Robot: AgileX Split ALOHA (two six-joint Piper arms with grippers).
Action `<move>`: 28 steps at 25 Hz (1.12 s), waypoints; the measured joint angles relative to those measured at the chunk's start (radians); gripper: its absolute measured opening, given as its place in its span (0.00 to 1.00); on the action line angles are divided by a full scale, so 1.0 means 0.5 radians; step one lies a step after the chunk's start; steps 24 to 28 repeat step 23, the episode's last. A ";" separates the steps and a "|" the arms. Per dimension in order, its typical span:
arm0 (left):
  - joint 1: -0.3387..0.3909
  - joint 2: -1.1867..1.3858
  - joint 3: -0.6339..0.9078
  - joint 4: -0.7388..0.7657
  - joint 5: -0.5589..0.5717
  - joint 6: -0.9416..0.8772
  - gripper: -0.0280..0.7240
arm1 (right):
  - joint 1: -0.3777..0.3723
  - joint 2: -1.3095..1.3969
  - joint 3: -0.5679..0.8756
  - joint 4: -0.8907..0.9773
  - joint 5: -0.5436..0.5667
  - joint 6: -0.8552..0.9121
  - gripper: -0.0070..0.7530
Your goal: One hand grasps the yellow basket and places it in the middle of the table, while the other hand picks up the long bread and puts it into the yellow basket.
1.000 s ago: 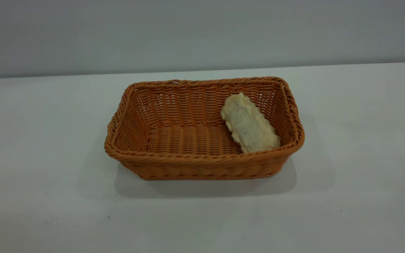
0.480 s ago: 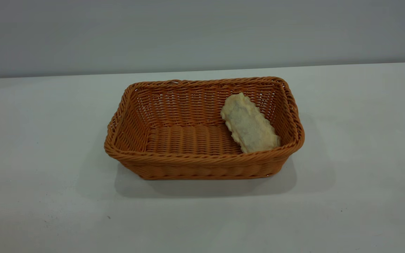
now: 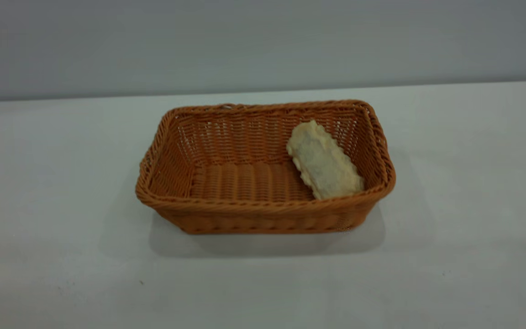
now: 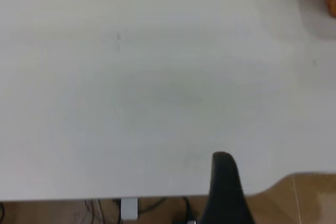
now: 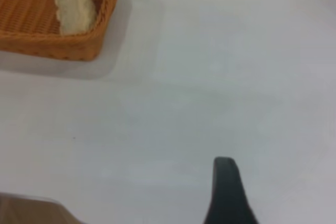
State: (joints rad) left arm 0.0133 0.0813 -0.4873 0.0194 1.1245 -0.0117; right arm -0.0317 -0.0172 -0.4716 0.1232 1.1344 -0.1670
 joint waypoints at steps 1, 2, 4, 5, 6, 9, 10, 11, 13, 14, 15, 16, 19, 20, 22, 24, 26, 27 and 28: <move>0.002 -0.040 0.000 0.000 0.002 0.000 0.80 | 0.000 0.000 0.000 0.002 0.002 0.000 0.73; 0.002 -0.084 0.000 0.000 0.004 0.000 0.80 | -0.002 0.000 0.000 0.004 0.002 0.000 0.73; 0.005 -0.163 0.000 0.000 0.010 0.000 0.80 | -0.002 -0.002 0.000 0.007 0.002 0.001 0.73; 0.005 -0.188 0.000 0.000 0.013 0.000 0.80 | -0.002 -0.004 0.000 0.007 0.002 0.001 0.73; 0.005 -0.200 0.000 0.000 0.015 0.000 0.80 | -0.002 -0.004 0.000 0.007 0.002 0.001 0.73; 0.008 -0.201 0.000 0.000 0.015 0.000 0.80 | -0.002 -0.006 0.000 0.007 0.002 0.001 0.73; 0.008 -0.201 0.000 0.000 0.015 0.000 0.80 | -0.002 -0.006 0.000 0.009 0.002 0.001 0.73; 0.008 -0.201 0.000 0.000 0.015 0.000 0.80 | -0.002 -0.006 0.000 0.009 0.002 0.001 0.73; 0.008 -0.206 0.000 0.000 0.015 0.000 0.80 | -0.002 -0.006 0.000 0.009 0.002 0.001 0.73; 0.008 -0.208 0.000 0.000 0.015 0.000 0.80 | -0.002 -0.006 0.000 0.009 0.002 0.001 0.73; 0.008 -0.208 0.000 0.000 0.015 0.000 0.80 | -0.002 -0.006 0.000 0.009 0.002 0.001 0.73; 0.008 -0.208 0.000 0.000 0.015 0.000 0.80 | -0.002 -0.006 0.000 0.009 0.002 0.001 0.73; 0.008 -0.208 0.000 0.000 0.015 0.000 0.80 | -0.002 -0.006 0.000 0.009 0.002 0.001 0.73; 0.008 -0.208 0.000 0.000 0.015 0.000 0.80 | -0.002 -0.006 0.000 0.009 0.002 0.001 0.73; 0.008 -0.208 0.000 0.000 0.015 0.000 0.80 | -0.002 -0.006 0.000 0.009 0.002 0.001 0.73; 0.008 -0.208 0.000 0.000 0.015 0.000 0.80 | -0.002 -0.006 0.000 0.009 0.002 0.001 0.73; 0.008 -0.208 0.000 0.000 0.015 0.000 0.80 | -0.002 -0.006 0.000 0.009 0.002 0.001 0.73; 0.008 -0.208 0.000 0.000 0.015 0.000 0.80 | -0.002 -0.006 0.000 0.009 0.002 0.001 0.73; 0.008 -0.208 0.000 0.000 0.015 0.000 0.80 | -0.002 -0.006 0.000 0.009 0.002 0.001 0.73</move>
